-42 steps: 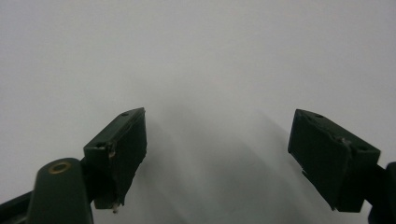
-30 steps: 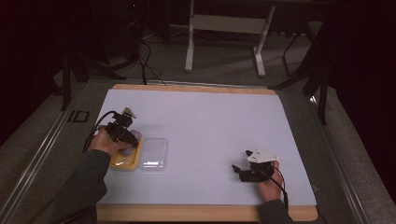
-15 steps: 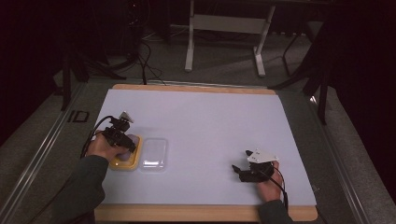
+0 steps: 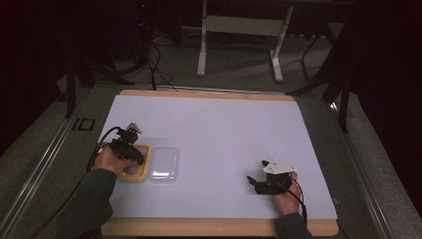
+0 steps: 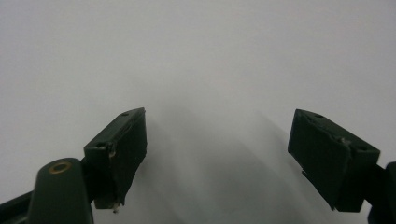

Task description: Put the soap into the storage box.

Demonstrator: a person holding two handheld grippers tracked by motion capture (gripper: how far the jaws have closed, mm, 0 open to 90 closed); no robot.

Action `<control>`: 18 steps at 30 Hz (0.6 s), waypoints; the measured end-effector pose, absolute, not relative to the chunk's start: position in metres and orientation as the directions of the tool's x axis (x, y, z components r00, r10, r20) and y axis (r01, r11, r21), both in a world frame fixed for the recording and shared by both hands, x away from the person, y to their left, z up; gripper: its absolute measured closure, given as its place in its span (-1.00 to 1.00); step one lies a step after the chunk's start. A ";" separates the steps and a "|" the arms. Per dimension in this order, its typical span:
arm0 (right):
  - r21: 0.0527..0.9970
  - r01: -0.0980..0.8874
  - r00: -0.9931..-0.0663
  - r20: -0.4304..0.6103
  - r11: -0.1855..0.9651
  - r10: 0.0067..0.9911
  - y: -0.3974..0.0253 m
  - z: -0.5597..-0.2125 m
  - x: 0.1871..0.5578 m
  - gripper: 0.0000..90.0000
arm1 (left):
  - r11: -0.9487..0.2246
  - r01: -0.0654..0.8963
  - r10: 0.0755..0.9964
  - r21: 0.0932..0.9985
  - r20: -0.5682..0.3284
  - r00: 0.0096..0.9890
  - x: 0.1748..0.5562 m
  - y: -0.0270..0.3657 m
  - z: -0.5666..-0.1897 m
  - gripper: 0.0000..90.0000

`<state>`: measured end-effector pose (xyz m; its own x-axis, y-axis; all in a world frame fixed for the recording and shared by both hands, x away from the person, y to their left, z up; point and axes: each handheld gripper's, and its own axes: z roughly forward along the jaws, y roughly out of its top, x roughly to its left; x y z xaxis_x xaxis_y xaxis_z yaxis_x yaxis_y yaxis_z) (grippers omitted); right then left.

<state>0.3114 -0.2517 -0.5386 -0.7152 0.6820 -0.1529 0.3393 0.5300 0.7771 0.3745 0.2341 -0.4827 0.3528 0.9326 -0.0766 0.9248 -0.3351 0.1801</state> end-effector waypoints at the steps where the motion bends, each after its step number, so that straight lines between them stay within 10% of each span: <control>1: 0.777 0.340 -0.715 -0.153 0.530 0.682 -0.252 -0.539 0.311 -0.57 | -0.335 0.925 0.933 0.179 -0.076 0.352 0.375 0.234 -0.483 0.10; 18: 0.775 0.340 -0.715 -0.155 0.532 0.682 -0.251 -0.539 0.311 -0.57 | -0.297 0.938 0.942 0.179 -0.106 0.318 0.374 0.241 -0.489 0.09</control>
<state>0.3114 -0.2511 -0.5388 -0.7147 0.6821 -0.1550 0.3400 0.5324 0.7752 0.3743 0.2414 -0.4886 0.3180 0.9422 -0.1056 0.9381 -0.2966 0.1791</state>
